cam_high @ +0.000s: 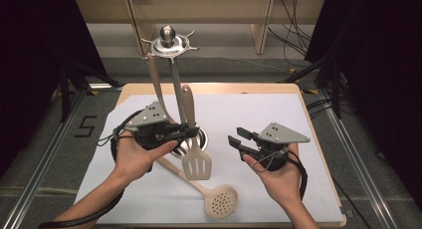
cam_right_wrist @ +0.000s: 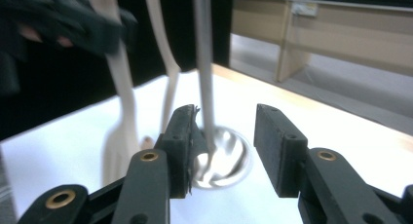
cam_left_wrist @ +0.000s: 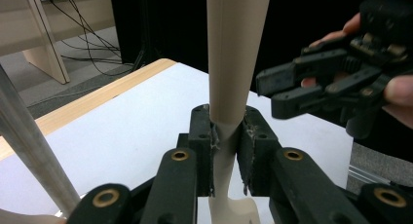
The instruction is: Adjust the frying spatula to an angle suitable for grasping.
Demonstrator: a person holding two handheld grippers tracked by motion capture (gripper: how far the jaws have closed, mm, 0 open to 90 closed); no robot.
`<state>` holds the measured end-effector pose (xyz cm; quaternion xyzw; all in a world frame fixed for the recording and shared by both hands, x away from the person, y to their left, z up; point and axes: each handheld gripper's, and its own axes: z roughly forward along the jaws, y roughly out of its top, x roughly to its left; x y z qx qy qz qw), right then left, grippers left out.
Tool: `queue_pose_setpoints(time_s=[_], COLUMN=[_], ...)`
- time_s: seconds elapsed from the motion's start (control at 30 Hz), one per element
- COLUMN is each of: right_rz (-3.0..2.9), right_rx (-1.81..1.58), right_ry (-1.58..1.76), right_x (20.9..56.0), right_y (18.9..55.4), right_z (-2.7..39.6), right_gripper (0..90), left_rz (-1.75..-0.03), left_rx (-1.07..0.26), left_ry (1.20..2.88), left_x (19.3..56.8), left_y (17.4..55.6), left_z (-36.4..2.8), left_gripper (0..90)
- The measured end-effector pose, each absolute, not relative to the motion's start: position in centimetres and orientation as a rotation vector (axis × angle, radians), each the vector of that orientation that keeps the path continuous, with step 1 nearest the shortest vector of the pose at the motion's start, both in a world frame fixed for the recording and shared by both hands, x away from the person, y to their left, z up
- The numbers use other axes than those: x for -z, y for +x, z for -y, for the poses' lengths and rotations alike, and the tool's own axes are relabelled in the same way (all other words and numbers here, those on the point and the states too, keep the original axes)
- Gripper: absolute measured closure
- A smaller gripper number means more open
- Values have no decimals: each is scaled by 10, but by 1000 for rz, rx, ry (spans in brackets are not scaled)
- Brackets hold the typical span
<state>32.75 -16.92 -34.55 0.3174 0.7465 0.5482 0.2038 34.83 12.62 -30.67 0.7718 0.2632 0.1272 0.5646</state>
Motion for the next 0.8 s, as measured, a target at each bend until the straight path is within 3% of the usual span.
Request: queue_pose_setpoints(time_s=[0.23, 0.8], right_rz=[-2039, -2031], right_rx=[-1453, -1411], right_ry=[936, 973], right_x=[364, 368], right_y=[329, 335], right_z=[178, 191], right_gripper=[595, 594], left_rz=[-631, -606], left_rx=[-309, -355], left_ry=[1809, 1806], left_x=[304, 301], left_y=[352, 361], left_z=[-129, -137], left_gripper=[768, 768])
